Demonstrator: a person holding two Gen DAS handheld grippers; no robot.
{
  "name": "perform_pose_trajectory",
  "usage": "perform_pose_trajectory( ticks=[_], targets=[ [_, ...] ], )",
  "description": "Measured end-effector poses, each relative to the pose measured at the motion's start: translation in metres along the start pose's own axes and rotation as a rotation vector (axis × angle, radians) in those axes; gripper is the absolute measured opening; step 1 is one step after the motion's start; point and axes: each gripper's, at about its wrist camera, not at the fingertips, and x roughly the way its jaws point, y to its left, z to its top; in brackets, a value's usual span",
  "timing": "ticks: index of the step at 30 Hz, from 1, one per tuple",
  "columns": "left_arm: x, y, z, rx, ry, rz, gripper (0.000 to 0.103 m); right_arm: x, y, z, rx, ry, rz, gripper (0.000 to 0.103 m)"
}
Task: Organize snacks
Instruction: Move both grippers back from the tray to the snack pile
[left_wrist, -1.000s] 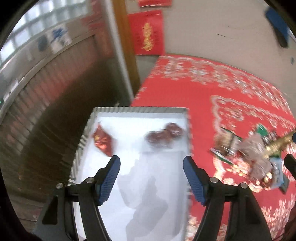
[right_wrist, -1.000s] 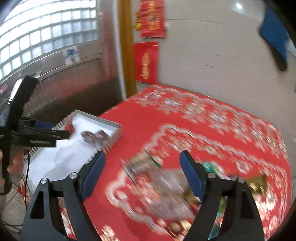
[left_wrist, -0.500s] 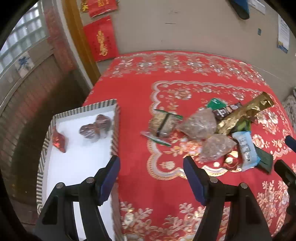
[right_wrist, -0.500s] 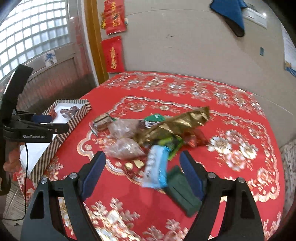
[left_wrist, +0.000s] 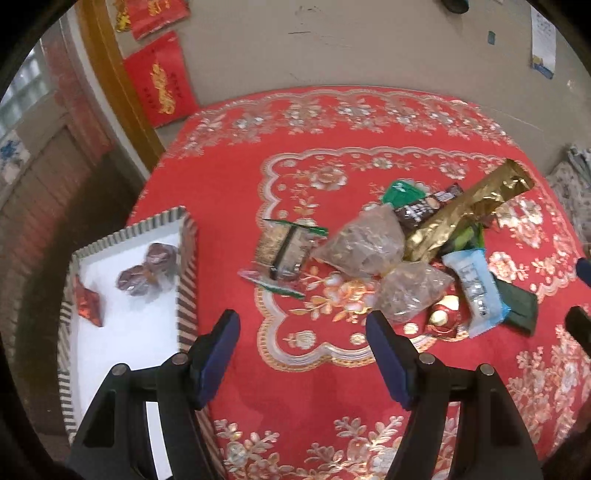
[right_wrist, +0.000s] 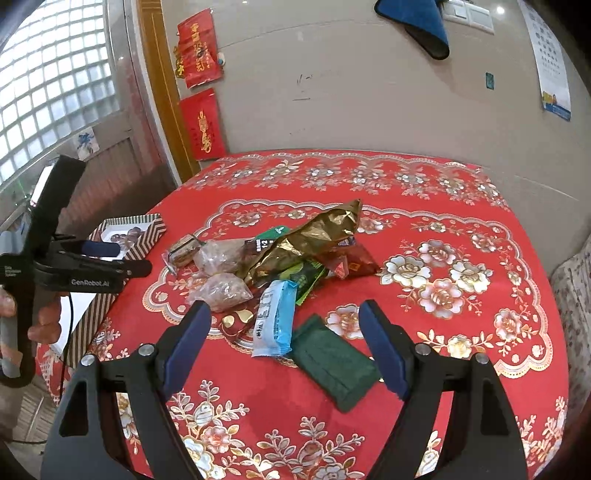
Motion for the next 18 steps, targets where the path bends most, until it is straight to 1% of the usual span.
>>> perform_pose_trajectory(
  ticks=[2, 6, 8, 9, 11, 12, 14, 16, 17, 18],
  targets=[
    [0.003, 0.000, 0.001, 0.004, 0.007, -0.031, 0.075, 0.001, 0.000, 0.000, 0.001, 0.004, -0.003, 0.083],
    [0.009, 0.007, 0.006, 0.012, 0.017, -0.070, 0.075, 0.004, -0.003, -0.002, 0.011, 0.014, -0.005, 0.083],
    [0.012, 0.013, 0.011, 0.013, 0.035, -0.097, 0.075, 0.005, -0.004, -0.002, 0.015, 0.015, -0.005, 0.083],
    [0.014, 0.017, 0.014, 0.015, 0.044, -0.103, 0.075, 0.005, -0.004, -0.002, 0.015, 0.015, -0.004, 0.083],
    [0.017, 0.024, 0.021, 0.019, 0.060, -0.087, 0.074, 0.005, -0.004, -0.002, 0.013, 0.014, -0.005, 0.083],
    [0.022, 0.029, 0.026, 0.012, 0.084, -0.092, 0.073, 0.005, -0.004, -0.002, 0.013, 0.013, -0.003, 0.083],
    [0.028, 0.034, 0.032, -0.007, 0.104, -0.102, 0.073, 0.005, -0.003, -0.002, 0.012, 0.014, 0.002, 0.083],
    [0.037, 0.038, 0.040, -0.018, 0.132, -0.139, 0.073, 0.007, -0.002, -0.003, 0.010, 0.019, 0.002, 0.083],
    [0.040, 0.039, 0.042, -0.021, 0.135, -0.152, 0.073, 0.008, -0.001, -0.004, 0.008, 0.022, 0.003, 0.083],
    [0.044, 0.038, 0.045, -0.002, 0.132, -0.158, 0.074, 0.009, 0.000, -0.004, 0.007, 0.024, 0.003, 0.083]
  ],
)
